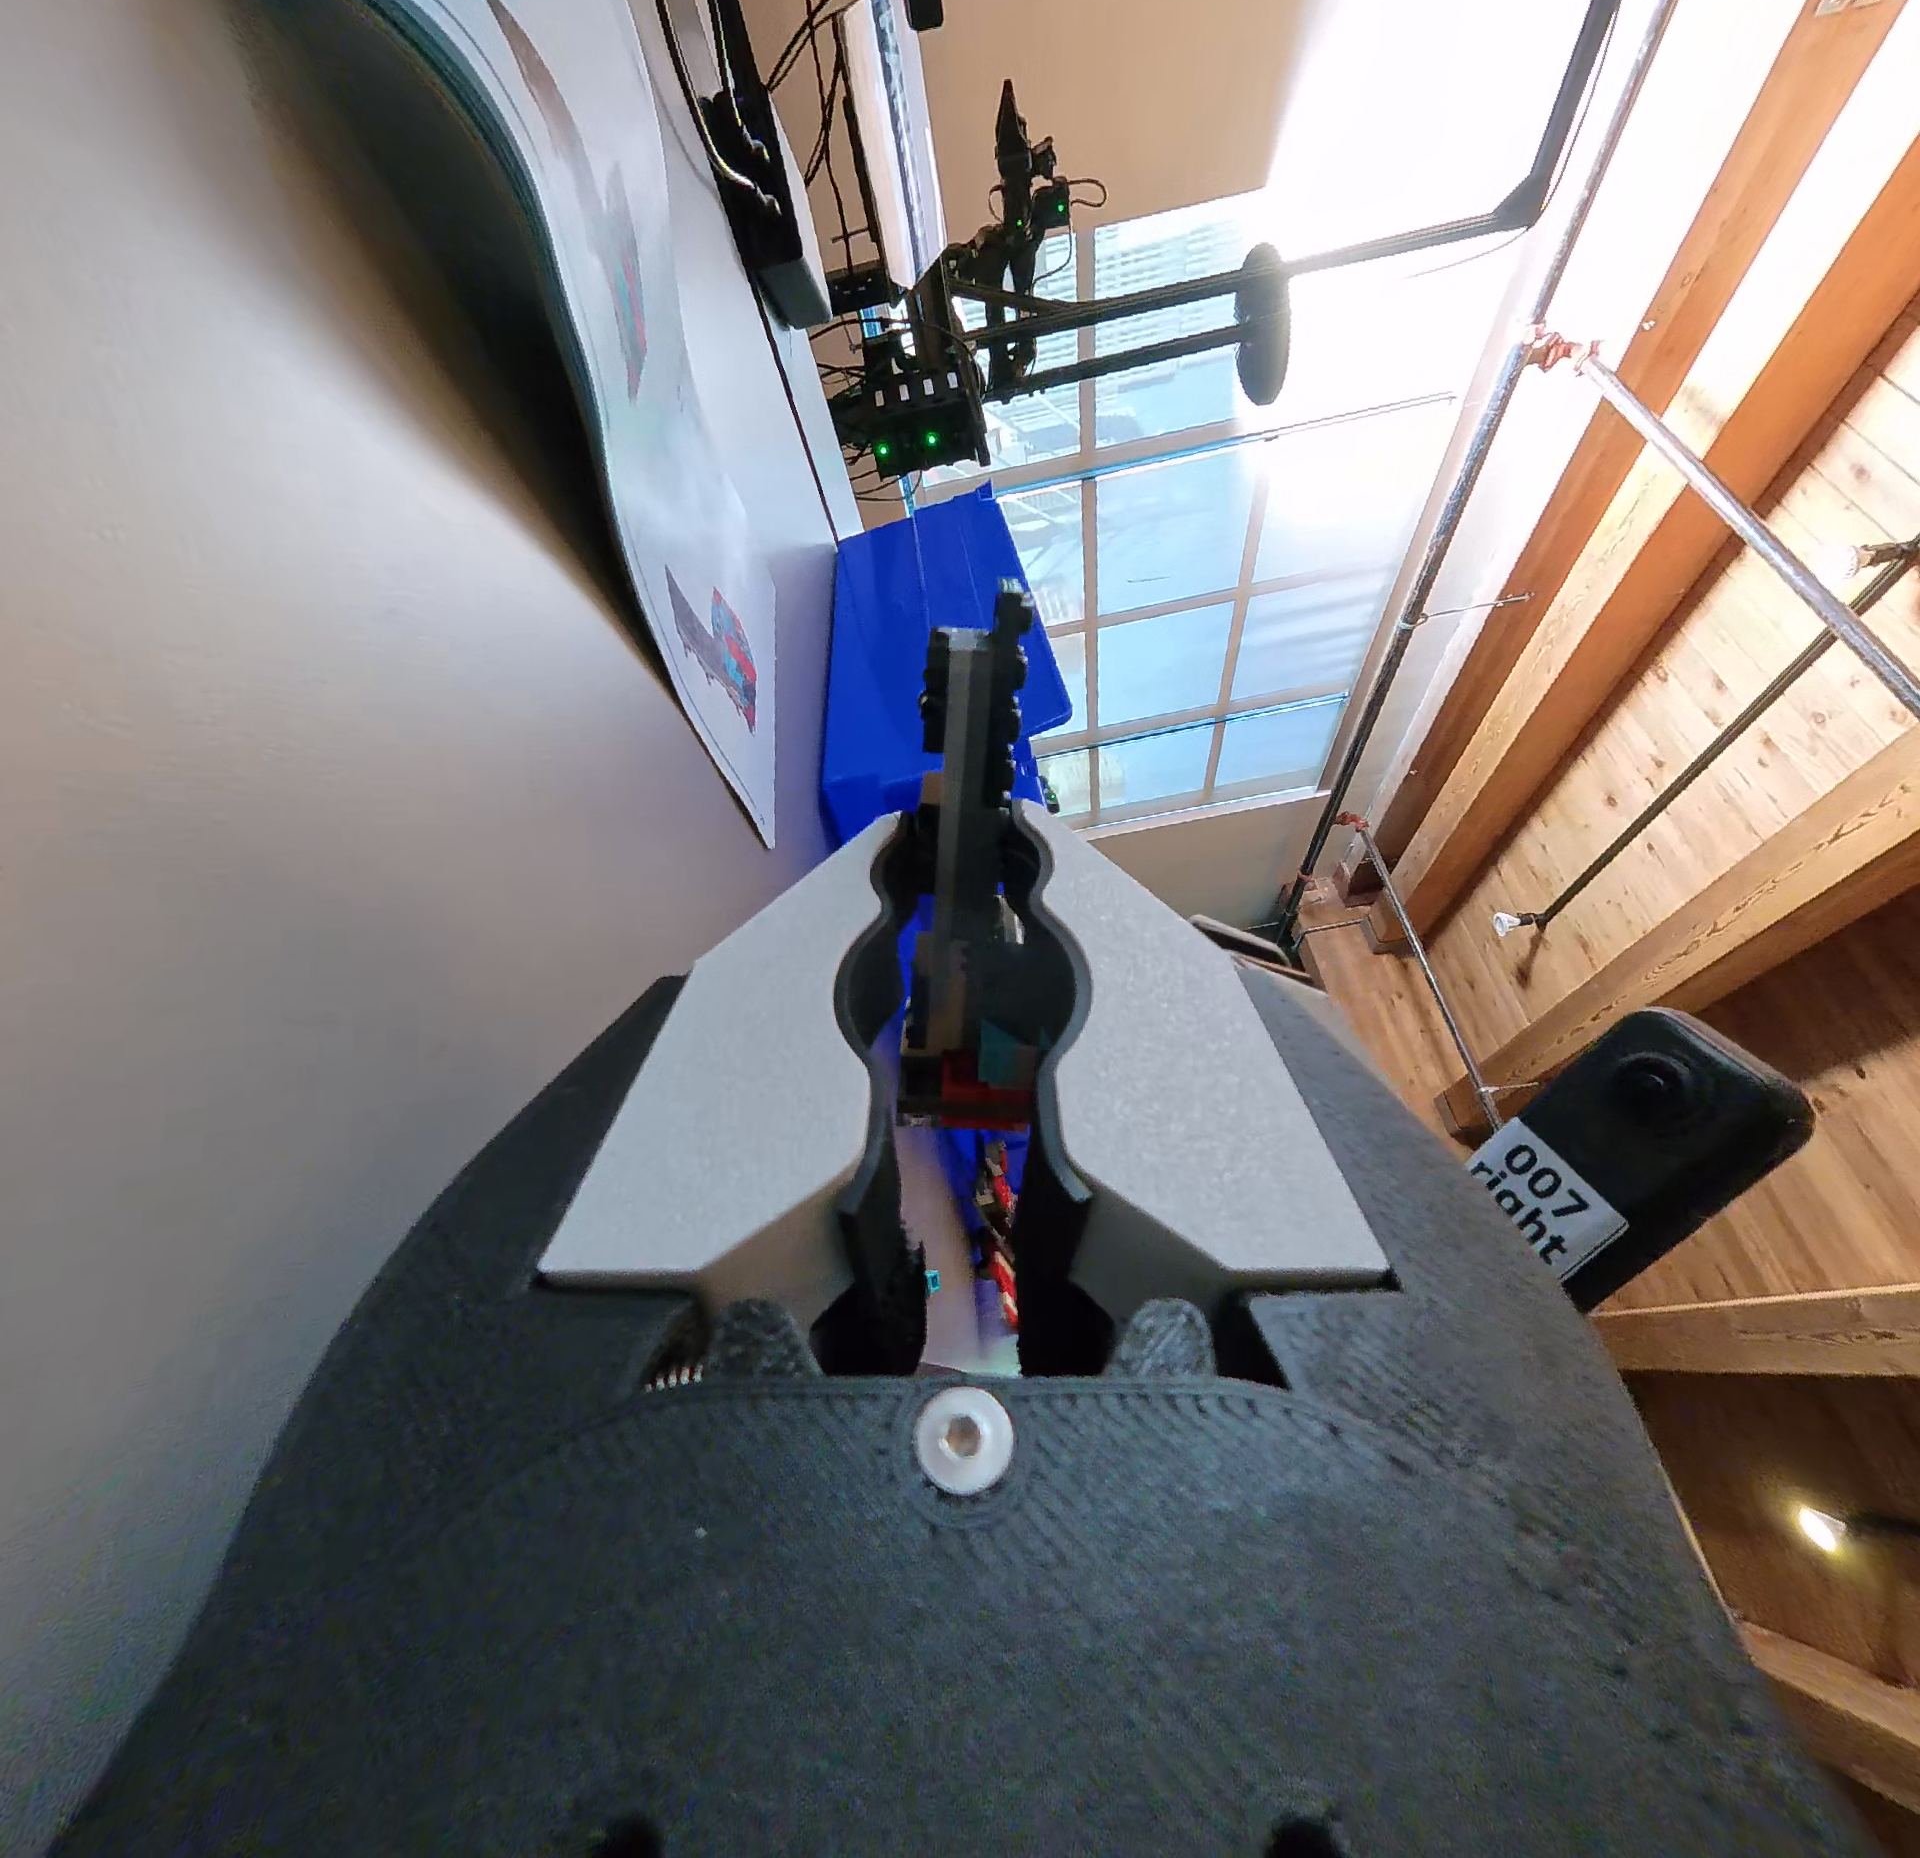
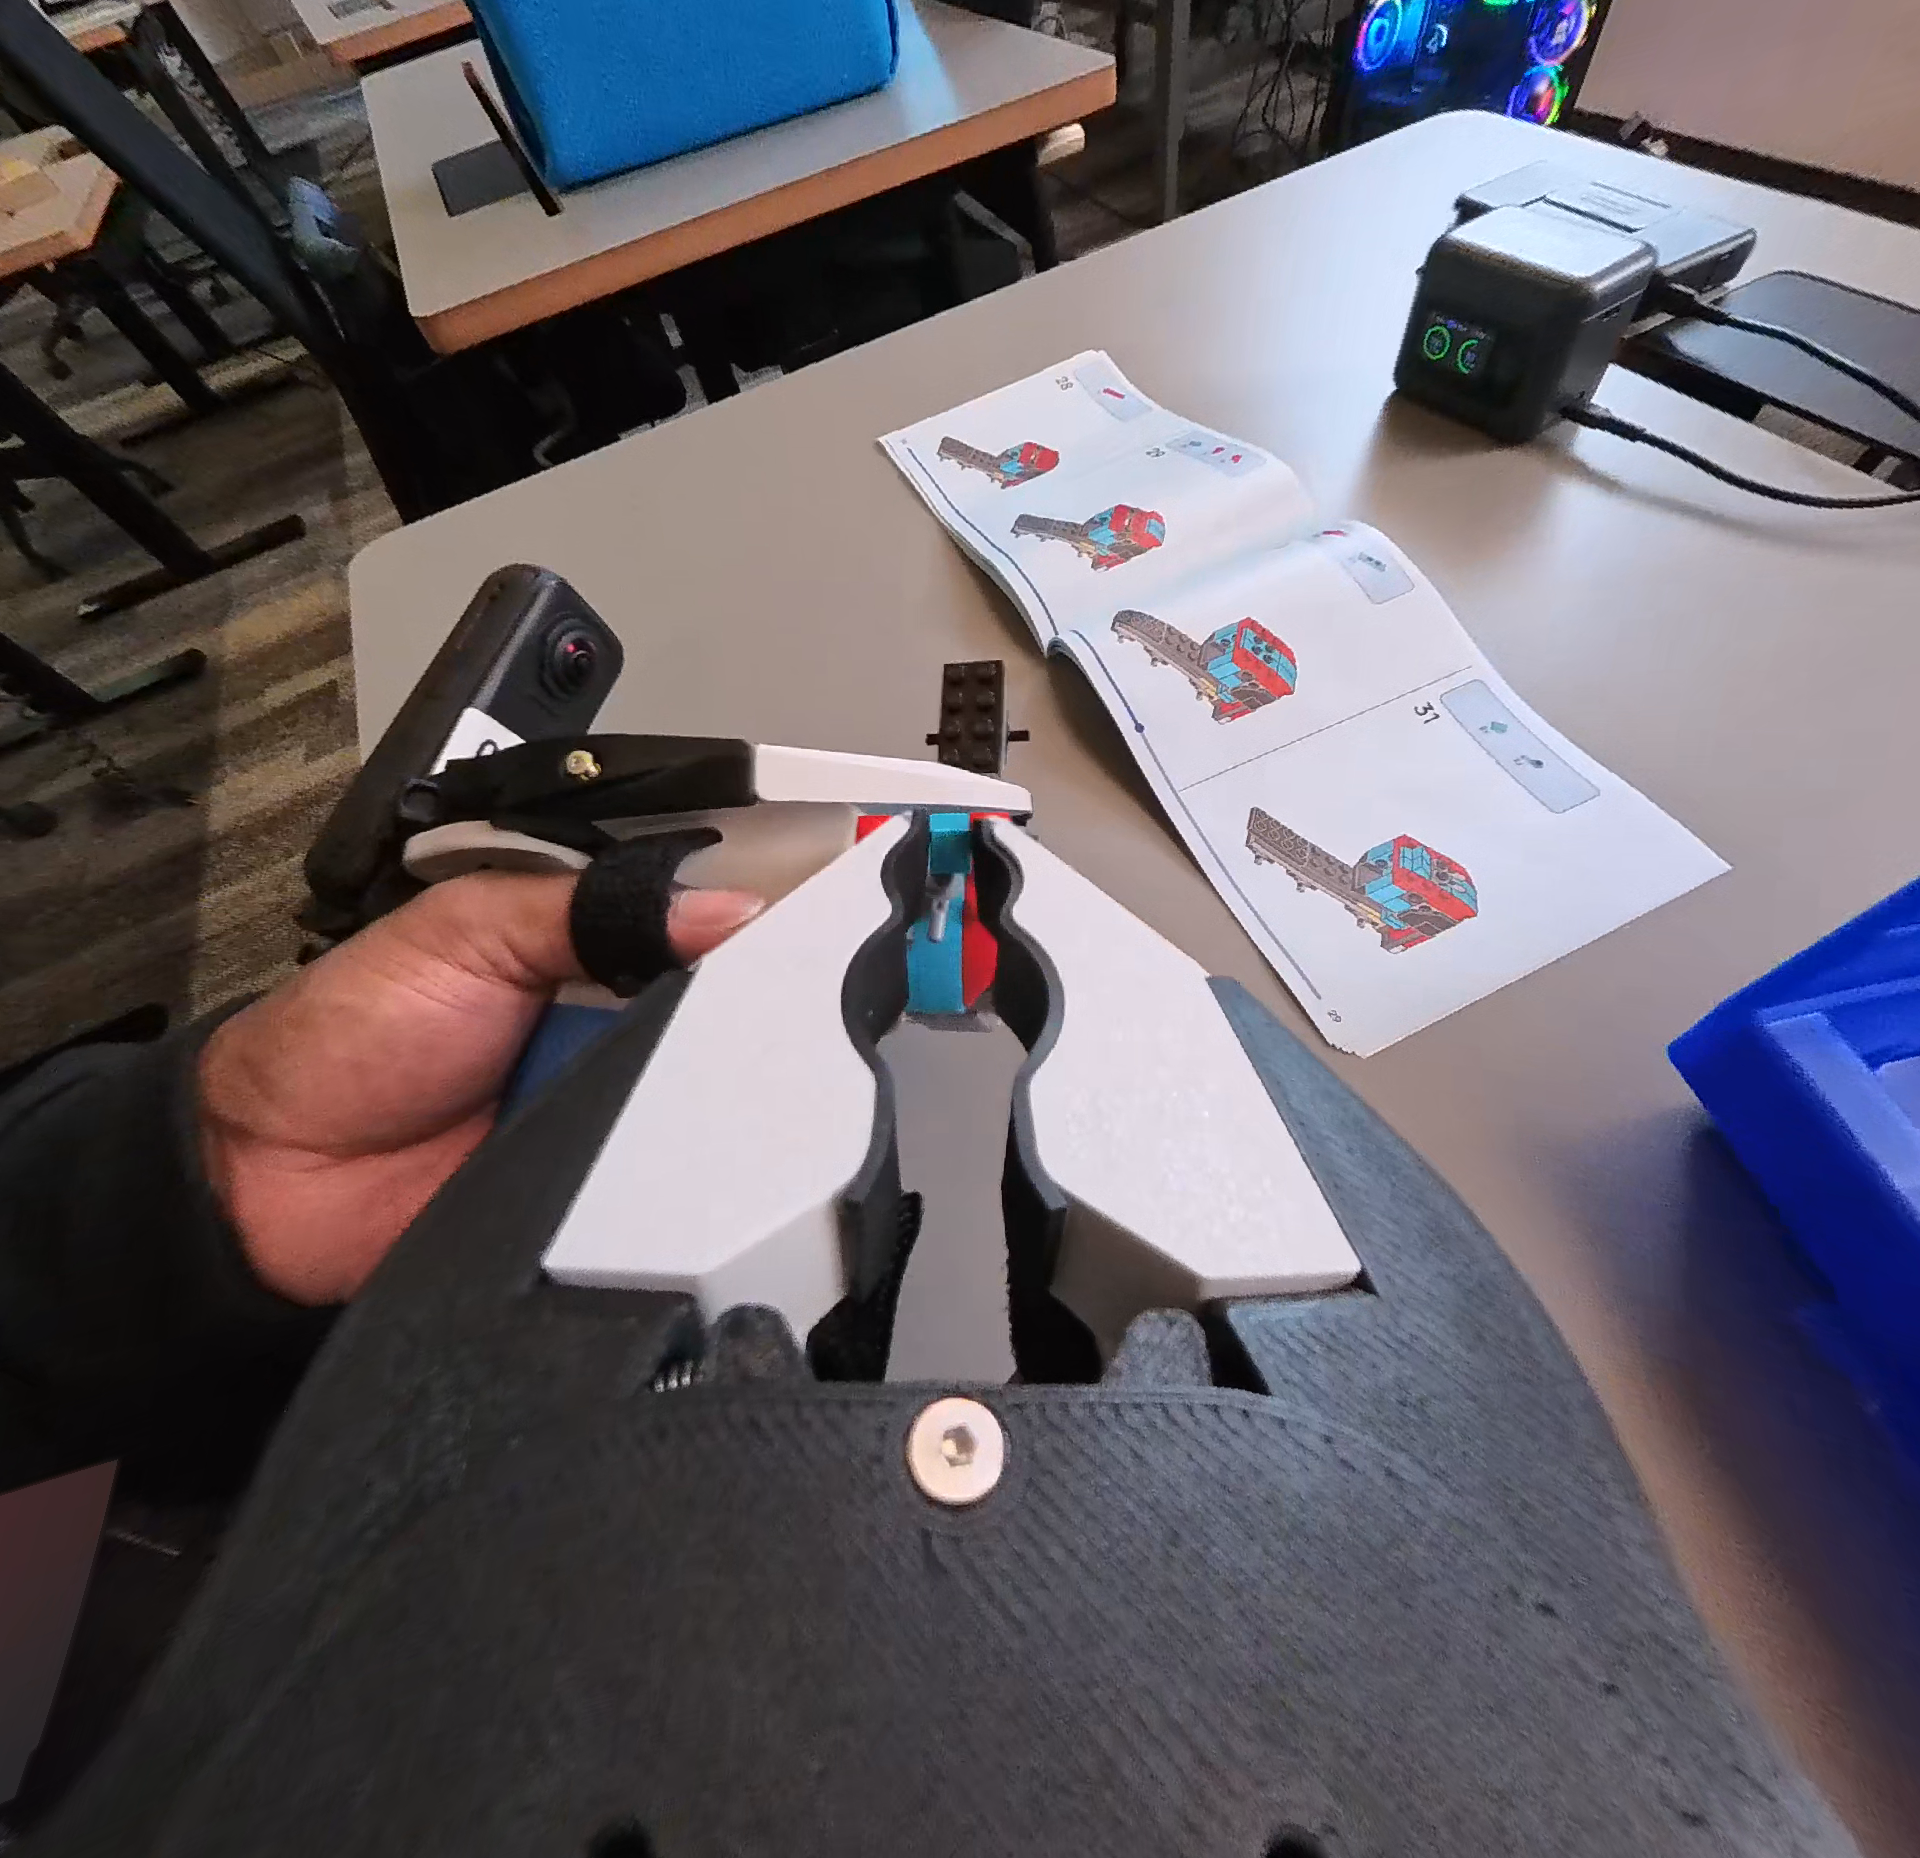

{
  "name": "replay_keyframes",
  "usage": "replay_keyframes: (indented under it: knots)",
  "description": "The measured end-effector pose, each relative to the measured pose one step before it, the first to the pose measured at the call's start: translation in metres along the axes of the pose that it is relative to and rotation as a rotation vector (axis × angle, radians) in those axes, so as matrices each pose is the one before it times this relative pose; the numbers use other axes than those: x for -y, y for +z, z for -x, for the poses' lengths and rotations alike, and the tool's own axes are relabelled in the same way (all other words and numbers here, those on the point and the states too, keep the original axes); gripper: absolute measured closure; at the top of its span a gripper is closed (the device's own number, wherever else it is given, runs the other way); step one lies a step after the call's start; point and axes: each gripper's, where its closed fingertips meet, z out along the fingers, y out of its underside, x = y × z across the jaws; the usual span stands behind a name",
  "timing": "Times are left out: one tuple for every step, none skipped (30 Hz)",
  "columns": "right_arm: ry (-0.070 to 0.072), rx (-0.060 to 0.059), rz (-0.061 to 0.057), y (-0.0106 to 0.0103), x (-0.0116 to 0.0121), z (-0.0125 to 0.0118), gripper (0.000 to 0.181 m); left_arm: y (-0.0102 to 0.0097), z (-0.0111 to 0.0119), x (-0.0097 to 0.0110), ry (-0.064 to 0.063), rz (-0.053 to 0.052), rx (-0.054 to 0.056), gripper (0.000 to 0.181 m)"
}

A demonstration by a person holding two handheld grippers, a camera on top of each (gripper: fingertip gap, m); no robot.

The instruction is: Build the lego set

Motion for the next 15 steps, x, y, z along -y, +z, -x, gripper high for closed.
replay_keyframes:
  knots:
    - [-0.005,0.0028,-0.0008,0.0006,-0.00016,0.00121,0.173,0.00017,0.00001,-0.00012,0.0022,0.0002,0.0012,0.166]
    - [-0.0031,0.0026,-0.0042,0.00027,0.00054,0.0011,0.173,0.00007,0.00004,0.0,0.0017,-0.0004,0.0009,0.166]
    - [-0.0019,0.0007,-0.0021,0.00025,0.00044,0.0007,0.173,0.00008,-0.00023,0.00003,0.0015,-0.0005,-0.0002,0.166]
    - [-0.001,-0.0005,-0.0032,0.0003,0.00062,0.00036,0.173,0.00008,0.00001,0.00002,0.0018,-0.0005,0.0007,0.166]
    - [0.0,-0.0015,-0.0034,0.00019,0.00064,0.00004,0.173,0.00009,-0.00002,-0.00011,0.0024,-0.0001,0.001,0.166]
    - [0.0003,-0.0047,-0.0038,0.00009,0.00068,-0.00065,0.173,0.00013,-0.00009,-0.00018,0.0029,-0.0001,0.001,0.166]
    - [-0.0002,-0.0015,-0.0029,0.00023,0.00043,-0.00032,0.173,0.00003,-0.00007,-0.00008,0.0031,-0.0004,0.0011,0.166]
    - [0.0014,-0.0005,0.0015,0.00042,-0.00038,-0.00029,0.173,0.00014,-0.00005,-0.00017,0.003,-0.0002,0.0013,0.166]
    - [0.0031,-0.0005,0.0029,0.00053,-0.00081,-0.00018,0.173,0.00011,-0.00006,-0.00005,0.0035,-0.0002,0.0015,0.166]
    - [0.0048,-0.0007,0.0045,0.00062,-0.00115,-0.00017,0.173,0.0,-0.00003,-0.00013,0.0041,-0.0007,0.0018,0.166]
    - [0.0037,-0.0023,0.0048,0.00048,-0.00117,-0.00018,0.173,0.00004,-0.00004,0.00015,0.0043,-0.001,0.002,0.166]
    - [0.0005,-0.0048,0.0009,0.00026,-0.00056,-0.00046,0.173,-0.00003,0.00003,0.00016,0.0037,-0.0015,0.0022,0.166]
    - [-0.0005,-0.0031,-0.0016,0.00001,0.0,-0.00003,0.173,-0.00013,0.00009,0.00025,0.0023,-0.002,0.0019,0.166]
    - [0.0004,-0.0011,-0.0015,-0.00019,0.00003,0.00017,0.173,-0.00009,-0.00012,0.00034,0.0016,-0.0018,0.0004,0.166]
    - [0.0,-0.0019,-0.0009,-0.00006,0.00001,0.0001,0.173,-0.00003,-0.00001,0.00013,0.0017,-0.0008,0.0005,0.166]
